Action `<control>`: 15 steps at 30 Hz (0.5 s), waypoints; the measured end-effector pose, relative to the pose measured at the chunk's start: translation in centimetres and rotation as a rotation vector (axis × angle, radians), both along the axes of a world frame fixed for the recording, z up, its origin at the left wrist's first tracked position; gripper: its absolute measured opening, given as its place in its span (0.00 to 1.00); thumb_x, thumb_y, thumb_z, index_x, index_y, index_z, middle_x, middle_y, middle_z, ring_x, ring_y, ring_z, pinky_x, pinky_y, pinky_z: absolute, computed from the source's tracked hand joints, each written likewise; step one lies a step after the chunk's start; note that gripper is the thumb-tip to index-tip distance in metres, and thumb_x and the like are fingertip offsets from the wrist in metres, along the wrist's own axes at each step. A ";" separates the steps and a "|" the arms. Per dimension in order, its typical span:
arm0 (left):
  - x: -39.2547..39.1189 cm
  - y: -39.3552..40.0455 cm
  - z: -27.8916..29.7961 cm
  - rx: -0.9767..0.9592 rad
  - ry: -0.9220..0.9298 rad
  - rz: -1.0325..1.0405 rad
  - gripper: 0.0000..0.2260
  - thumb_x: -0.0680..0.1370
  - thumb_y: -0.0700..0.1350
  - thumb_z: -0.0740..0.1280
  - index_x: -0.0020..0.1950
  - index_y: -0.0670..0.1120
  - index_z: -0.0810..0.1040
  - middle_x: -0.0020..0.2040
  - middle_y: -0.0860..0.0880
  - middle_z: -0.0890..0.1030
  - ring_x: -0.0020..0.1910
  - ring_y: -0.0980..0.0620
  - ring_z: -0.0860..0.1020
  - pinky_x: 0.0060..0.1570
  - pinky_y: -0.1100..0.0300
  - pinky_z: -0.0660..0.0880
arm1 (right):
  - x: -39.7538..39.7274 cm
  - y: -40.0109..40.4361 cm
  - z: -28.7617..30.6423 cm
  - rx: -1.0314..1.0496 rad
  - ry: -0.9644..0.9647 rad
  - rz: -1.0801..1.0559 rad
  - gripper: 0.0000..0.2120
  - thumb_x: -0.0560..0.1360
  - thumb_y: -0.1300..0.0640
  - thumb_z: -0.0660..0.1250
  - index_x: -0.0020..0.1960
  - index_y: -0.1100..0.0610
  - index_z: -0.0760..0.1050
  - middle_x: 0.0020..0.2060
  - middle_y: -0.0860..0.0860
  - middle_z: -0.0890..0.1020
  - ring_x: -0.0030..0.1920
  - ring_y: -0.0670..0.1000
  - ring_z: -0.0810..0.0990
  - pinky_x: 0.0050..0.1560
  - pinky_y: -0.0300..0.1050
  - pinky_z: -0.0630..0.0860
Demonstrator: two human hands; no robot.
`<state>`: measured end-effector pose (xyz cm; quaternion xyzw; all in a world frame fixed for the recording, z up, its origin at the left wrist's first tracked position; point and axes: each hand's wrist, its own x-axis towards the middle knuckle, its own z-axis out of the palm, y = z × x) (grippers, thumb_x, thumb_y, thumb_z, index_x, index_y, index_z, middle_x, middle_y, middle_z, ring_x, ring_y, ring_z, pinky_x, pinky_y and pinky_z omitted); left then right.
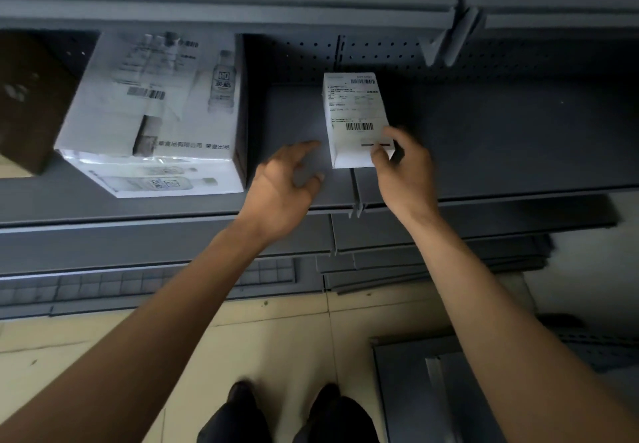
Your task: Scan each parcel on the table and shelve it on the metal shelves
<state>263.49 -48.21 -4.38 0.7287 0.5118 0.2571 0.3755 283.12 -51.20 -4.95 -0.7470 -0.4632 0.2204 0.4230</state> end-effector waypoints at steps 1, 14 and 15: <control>-0.4 -0.6 0.5 -0.017 -0.013 0.011 0.21 0.80 0.45 0.70 0.73 0.51 0.75 0.66 0.49 0.79 0.63 0.53 0.77 0.64 0.55 0.75 | -0.7 -0.6 0.7 -0.006 -0.016 0.036 0.16 0.80 0.57 0.66 0.68 0.55 0.76 0.66 0.48 0.79 0.61 0.49 0.79 0.65 0.48 0.76; -12.9 -11.0 11.2 -0.071 -0.032 0.235 0.21 0.82 0.49 0.68 0.75 0.54 0.73 0.71 0.52 0.76 0.68 0.50 0.76 0.69 0.51 0.73 | -12.0 -8.3 12.0 -0.122 -0.114 0.486 0.21 0.81 0.54 0.68 0.73 0.51 0.74 0.75 0.48 0.71 0.77 0.49 0.63 0.76 0.53 0.64; -14.2 -11.6 12.2 -0.046 -0.011 0.249 0.21 0.82 0.48 0.69 0.75 0.52 0.73 0.72 0.51 0.76 0.70 0.50 0.75 0.70 0.52 0.72 | -13.1 -8.4 12.9 -0.117 -0.128 0.518 0.21 0.81 0.53 0.68 0.74 0.50 0.73 0.75 0.48 0.70 0.77 0.49 0.63 0.77 0.53 0.63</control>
